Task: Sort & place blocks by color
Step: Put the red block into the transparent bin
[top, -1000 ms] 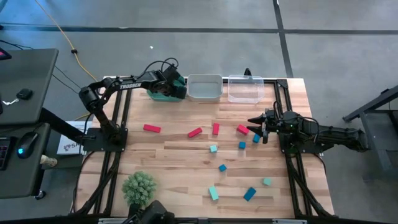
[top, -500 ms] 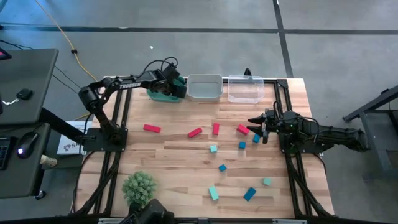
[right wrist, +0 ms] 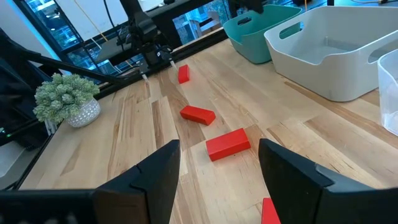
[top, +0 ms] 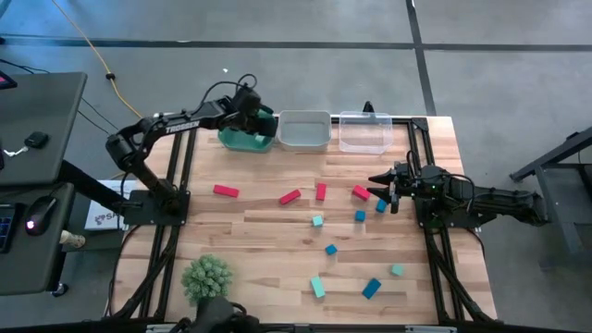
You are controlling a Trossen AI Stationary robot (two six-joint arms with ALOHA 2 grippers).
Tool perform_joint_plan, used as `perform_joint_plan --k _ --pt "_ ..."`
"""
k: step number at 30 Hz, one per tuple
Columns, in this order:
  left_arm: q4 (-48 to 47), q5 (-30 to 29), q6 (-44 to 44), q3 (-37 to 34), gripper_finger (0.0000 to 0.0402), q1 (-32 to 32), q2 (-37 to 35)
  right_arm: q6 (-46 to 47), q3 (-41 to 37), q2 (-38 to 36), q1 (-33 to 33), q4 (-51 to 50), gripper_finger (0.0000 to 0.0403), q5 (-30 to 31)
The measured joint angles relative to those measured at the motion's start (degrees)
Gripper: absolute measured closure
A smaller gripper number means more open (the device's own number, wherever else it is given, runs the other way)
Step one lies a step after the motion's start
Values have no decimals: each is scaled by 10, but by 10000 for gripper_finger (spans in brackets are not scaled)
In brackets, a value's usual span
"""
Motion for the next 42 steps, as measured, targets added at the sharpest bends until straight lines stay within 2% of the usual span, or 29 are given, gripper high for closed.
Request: perform_joint_plan --k 11,16,22,26,32,37,42 --pt "54 112 19 0 311 -11 -112 0 0 0 0 0 194 0" --pt "78 116 20 0 311 -29 -169 3 0 0 0 4 194 0" --pt "89 117 25 0 311 -48 -235 127 0 0 0 60 194 0" --pt "89 117 25 0 311 -55 -270 136 0 0 -1 103 194 4" --pt "88 117 24 0 311 -58 -306 155 0 0 -1 205 194 24" --pt "88 116 24 0 311 -58 -323 170 0 0 -1 348 194 16" --pt "87 116 44 0 311 -58 -331 146 4 0 -1 465 194 17"
